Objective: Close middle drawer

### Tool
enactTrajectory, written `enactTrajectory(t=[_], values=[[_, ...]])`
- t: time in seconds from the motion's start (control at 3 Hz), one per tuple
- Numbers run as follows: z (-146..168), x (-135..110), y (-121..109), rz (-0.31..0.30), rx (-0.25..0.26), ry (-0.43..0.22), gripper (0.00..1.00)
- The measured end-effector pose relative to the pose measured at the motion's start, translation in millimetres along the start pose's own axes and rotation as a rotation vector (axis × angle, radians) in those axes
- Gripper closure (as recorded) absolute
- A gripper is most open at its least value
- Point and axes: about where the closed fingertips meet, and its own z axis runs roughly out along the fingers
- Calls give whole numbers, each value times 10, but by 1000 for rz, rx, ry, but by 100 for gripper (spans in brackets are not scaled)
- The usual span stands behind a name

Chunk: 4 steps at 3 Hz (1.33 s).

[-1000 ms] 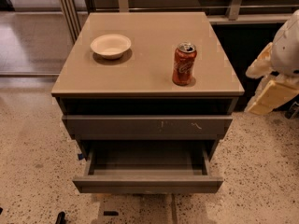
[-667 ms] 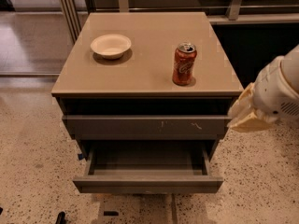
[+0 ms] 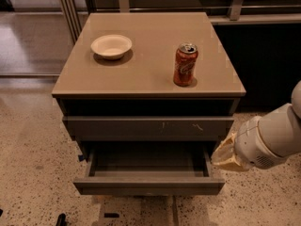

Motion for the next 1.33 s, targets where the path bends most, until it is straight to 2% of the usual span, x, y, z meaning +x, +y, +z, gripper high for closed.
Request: enactTrajectory(t=[0.33,0.67,1.0,1.33], values=[[78,29,20,-10,-10,11,100],[532,288,167,-30,-58,9,100],[1445,738,445,-45,-125,-17,100],[2453,1073,524,-9,-141,-85,100]])
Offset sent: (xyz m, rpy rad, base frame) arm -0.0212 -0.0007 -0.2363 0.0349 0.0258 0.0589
